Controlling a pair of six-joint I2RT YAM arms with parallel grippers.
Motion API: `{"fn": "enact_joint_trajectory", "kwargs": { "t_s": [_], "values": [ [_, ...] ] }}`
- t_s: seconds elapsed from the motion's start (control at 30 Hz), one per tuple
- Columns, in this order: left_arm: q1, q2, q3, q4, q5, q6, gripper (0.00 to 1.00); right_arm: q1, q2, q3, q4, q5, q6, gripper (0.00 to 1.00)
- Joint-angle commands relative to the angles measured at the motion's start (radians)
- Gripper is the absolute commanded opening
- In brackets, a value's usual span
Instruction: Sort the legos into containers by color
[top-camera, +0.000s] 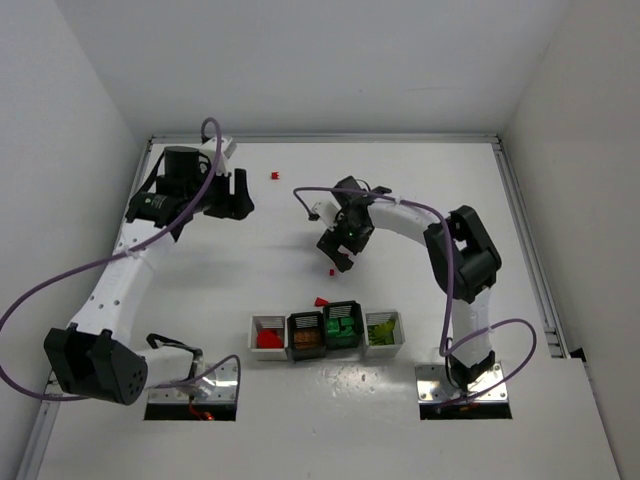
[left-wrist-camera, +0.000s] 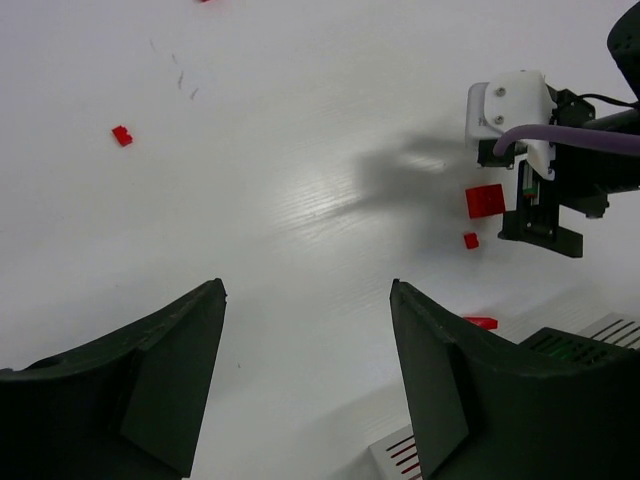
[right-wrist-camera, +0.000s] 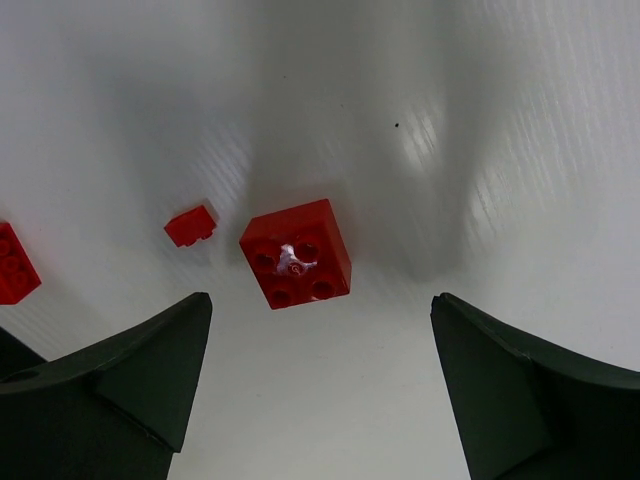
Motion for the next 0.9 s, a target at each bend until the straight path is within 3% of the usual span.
{"fn": "enact_joint_trajectory", "kwargs": {
  "t_s": [0.0,0.17,0.27,0.47,0.67,0.73,0.87],
  "values": [
    [0.021,0.017,0.053,-0.007,0.108,0.019,0.73,0.016,-0.009,0.002,0.049,-0.009,-0.069,0.9],
    [0.042,0.037,0.053,-0.007,0.108,0.039,0.74,0.035,0.021,0.002,0.082,0.001,-0.089,0.86],
    [0.042,0.046,0.044,-0.007,0.096,0.039,0.75,0.044,0.03,-0.009,0.094,0.011,-0.112,0.79],
    [0.088,0.087,0.035,-0.017,0.108,0.03,0.76,0.053,0.041,-0.029,0.085,0.021,-0.132,0.49],
    [0.131,0.127,0.035,-0.017,0.177,0.039,0.83,0.053,-0.005,-0.064,0.066,0.02,-0.164,0.08],
    [0.14,0.151,0.035,-0.017,0.177,0.039,0.84,0.053,-0.037,-0.045,0.039,-0.011,-0.176,0.0],
    [0.151,0.17,0.01,0.009,0.14,0.027,0.85,0.044,-0.144,0.007,-0.027,-0.078,-0.187,0.0]
  ]
}}
